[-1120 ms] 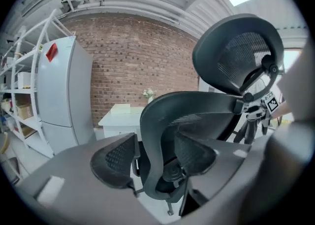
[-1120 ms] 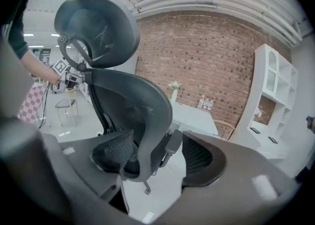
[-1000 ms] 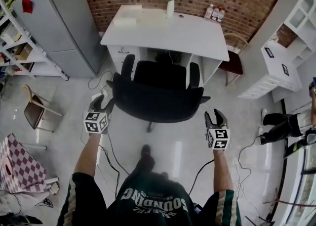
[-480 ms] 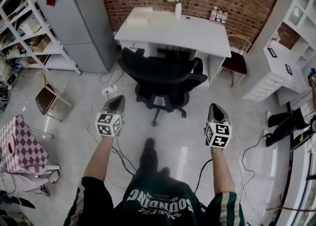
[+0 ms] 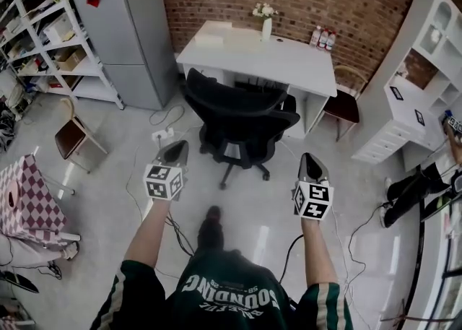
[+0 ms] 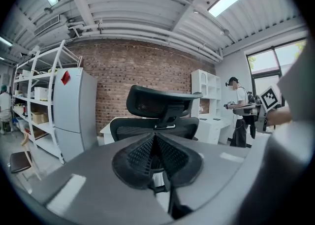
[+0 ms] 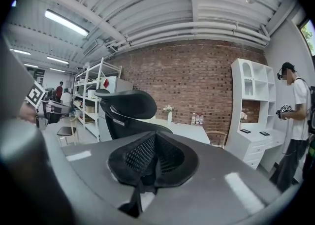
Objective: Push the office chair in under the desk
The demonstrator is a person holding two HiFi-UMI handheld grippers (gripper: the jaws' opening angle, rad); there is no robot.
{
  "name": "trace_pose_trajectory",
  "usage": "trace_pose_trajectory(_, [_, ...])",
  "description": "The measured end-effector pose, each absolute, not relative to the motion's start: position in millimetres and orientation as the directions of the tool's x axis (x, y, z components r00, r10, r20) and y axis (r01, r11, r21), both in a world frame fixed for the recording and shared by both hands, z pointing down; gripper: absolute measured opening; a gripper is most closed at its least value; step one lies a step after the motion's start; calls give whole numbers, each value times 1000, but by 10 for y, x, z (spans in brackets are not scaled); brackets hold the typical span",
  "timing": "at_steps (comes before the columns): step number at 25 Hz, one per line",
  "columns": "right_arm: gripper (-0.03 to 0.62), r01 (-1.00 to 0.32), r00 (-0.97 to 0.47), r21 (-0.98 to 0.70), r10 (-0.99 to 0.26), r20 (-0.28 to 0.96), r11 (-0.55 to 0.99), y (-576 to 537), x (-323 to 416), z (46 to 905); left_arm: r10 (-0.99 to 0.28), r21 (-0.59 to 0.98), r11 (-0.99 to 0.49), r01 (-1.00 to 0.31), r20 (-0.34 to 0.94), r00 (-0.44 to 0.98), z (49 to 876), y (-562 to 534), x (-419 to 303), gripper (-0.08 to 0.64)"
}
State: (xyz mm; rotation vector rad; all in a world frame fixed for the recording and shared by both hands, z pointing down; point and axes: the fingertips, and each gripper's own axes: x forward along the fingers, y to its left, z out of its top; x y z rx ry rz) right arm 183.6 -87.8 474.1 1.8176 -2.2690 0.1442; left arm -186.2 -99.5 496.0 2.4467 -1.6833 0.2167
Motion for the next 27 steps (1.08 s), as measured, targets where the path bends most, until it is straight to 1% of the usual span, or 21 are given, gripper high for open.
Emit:
trace_pose_trajectory(6, [0, -967, -209, 97, -948, 240, 237, -797, 1763, 4715, -908, 31, -364, -931, 211, 362, 4940, -918, -1785, 11])
trace_pose_trajectory(27, [0, -957, -241, 97, -938, 249, 272, -869, 1623, 4701, -899, 18, -379, -925, 232, 373, 4937, -1023, -1808, 11])
